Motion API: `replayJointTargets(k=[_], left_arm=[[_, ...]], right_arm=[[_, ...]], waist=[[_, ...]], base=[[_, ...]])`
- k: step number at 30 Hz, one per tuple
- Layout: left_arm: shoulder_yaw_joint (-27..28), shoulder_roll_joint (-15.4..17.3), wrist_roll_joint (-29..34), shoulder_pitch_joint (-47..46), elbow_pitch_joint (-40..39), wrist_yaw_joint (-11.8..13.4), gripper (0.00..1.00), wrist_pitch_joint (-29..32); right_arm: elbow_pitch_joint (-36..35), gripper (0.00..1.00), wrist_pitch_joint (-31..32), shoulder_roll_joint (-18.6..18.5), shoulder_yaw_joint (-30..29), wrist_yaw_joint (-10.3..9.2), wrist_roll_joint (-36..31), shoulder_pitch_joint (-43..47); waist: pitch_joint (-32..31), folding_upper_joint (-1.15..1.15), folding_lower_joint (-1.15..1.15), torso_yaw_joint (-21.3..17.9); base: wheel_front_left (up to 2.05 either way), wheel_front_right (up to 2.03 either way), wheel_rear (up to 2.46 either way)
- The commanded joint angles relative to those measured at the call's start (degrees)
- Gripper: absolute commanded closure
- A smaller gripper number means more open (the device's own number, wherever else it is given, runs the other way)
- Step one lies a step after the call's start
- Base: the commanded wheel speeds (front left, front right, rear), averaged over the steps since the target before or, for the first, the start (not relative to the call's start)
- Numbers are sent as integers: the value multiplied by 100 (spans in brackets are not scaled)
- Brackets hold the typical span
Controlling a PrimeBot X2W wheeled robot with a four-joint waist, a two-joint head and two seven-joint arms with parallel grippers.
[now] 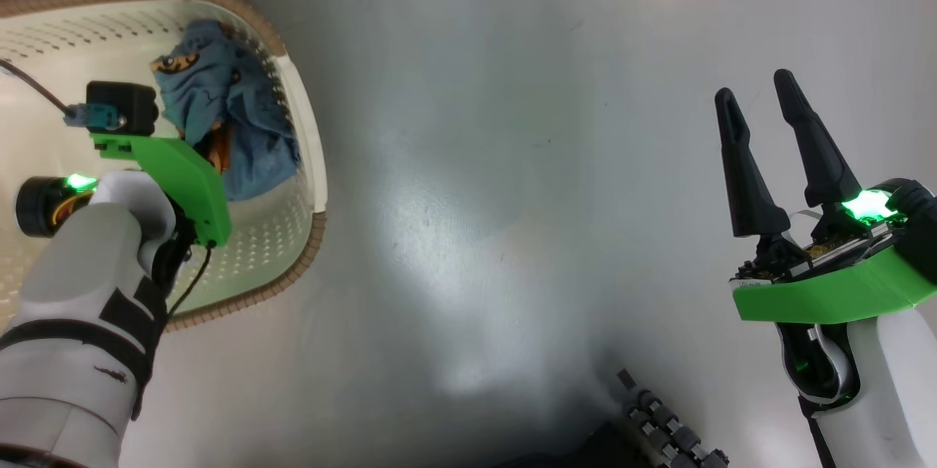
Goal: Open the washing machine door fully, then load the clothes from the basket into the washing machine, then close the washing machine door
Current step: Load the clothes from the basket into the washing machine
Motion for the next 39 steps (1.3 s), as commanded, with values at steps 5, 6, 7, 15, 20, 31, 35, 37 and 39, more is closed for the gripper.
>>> replayJointTargets(k=[5,6,7,15,20,31,35,37,39], left_arm=[[-136,128,-322,262,-99,-15,100,-270],[-158,121,-388,296,-104,-15,100,-319],[-181,114,-451,331,-111,-15,100,-377],[-376,92,-858,775,-201,-15,100,-1010],[-472,137,-1033,1161,-363,-15,100,-1218],[401,404,-519,1968,-1336,74,100,-1253],[942,415,-61,2404,-1845,175,100,-1253],[1205,411,176,2624,-2113,202,100,-1253],[1480,406,399,2854,-2384,202,100,-1253]], right_arm=[[-79,0,-27,-80,64,16,2,213],[-73,0,-27,-94,56,16,-3,227],[-64,0,-27,-109,47,16,-8,242],[88,0,-27,-227,26,16,-50,490],[190,0,-27,-338,9,16,-73,768],[313,0,-27,-469,-122,16,-109,1349],[355,0,-27,-491,-147,16,-129,1556],[369,0,-27,-496,-158,16,-136,1645],[374,0,-27,-502,-167,16,-143,1729]], waist=[[-360,0,0,142],[-433,0,0,173],[-516,0,0,206],[-1359,0,0,490],[-1948,0,0,675],[-2902,0,0,948],[-3219,0,0,1018],[-3362,0,0,1035],[-3490,0,0,1043]], base=[[0,0,0],[0,0,0],[0,0,0],[0,0,0],[0,0,0],[0,0,0],[0,0,0],[0,0,0],[0,0,0]])
